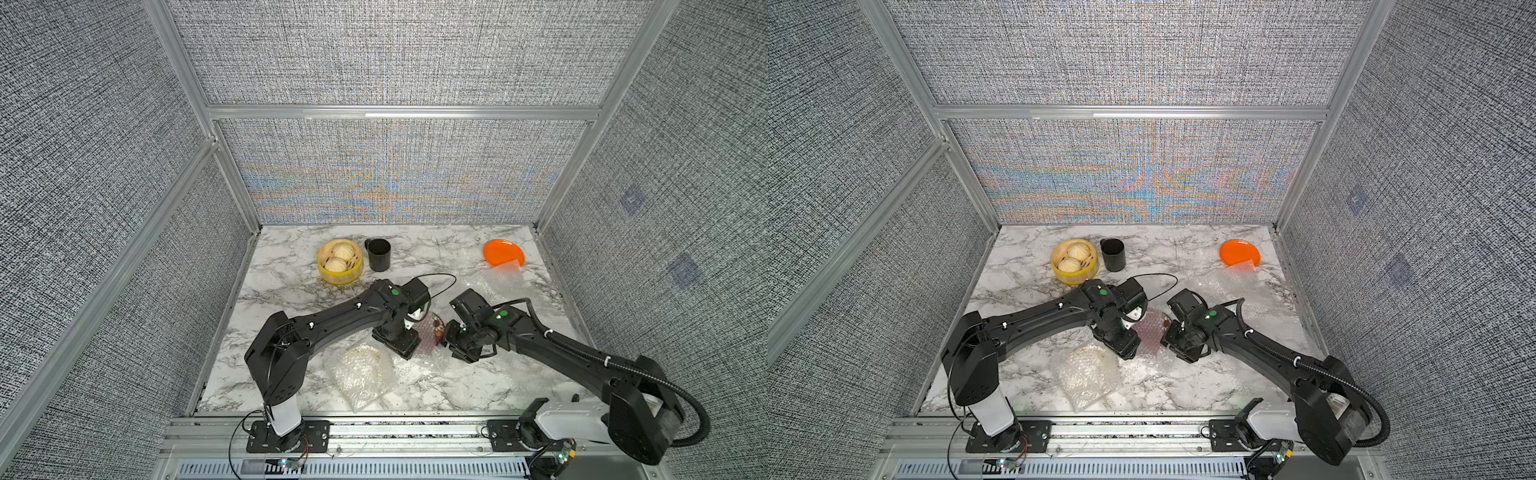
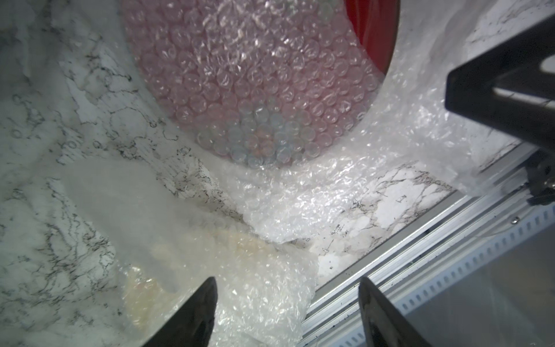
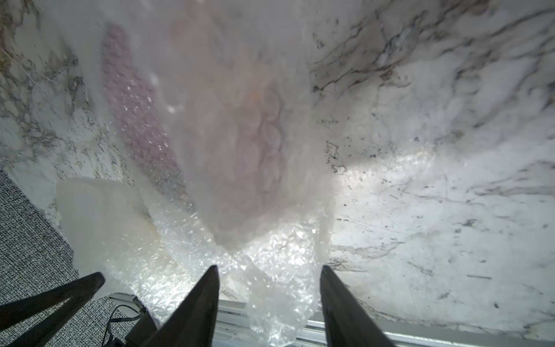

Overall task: Unpack dinner plates from bubble wrap
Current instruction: Unwrap the bubble wrap at the center of the board.

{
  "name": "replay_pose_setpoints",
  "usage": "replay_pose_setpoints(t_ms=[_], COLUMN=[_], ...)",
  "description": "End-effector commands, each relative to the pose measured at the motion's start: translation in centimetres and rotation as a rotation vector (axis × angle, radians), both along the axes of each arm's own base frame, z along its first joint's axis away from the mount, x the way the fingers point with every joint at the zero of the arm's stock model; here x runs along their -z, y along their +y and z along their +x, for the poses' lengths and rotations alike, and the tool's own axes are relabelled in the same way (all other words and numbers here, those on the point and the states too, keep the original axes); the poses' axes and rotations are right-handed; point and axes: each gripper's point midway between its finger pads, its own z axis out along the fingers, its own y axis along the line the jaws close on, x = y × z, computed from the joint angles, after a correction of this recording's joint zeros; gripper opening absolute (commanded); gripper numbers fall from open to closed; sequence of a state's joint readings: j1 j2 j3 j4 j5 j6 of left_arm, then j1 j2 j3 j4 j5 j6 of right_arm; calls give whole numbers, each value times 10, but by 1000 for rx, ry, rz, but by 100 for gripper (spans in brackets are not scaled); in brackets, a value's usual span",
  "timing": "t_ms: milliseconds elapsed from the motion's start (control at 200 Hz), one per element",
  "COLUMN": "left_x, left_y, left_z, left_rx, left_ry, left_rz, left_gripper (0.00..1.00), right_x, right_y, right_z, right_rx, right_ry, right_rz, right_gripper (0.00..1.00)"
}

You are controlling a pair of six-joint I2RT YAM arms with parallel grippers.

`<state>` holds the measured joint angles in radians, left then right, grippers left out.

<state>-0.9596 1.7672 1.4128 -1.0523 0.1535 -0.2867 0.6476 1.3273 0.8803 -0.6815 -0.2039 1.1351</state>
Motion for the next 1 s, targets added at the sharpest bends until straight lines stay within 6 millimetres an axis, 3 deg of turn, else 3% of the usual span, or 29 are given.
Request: replay_pose_setpoints(t_ms=[0,315,650,791,901,996], left_x=[4,28,63,69,74,78], left_y=[2,6,11,16,19,22], left_z=[7,48,66,66,68,70], left_rx=[10,-99,-150,-156,-158,-159], left_ry=[-26,-32,-10,1,9,7], left_rz=[33,143,220,233,255,275], left_gripper=[73,71,68,67,65,64], right_x=[-1,12,34,39,39,47], right_y=[-3,3,-20,-31,-36,-41], right_z=[2,23,-2,-16,-24,-33], right_rx=[-51,-112,-107,-99,-73,-53], right_ry=[32,116,201,217,198,201], right_rz=[-45,-159,-201,-202,-183,-172], right_gripper=[62,63,50,36,10,0])
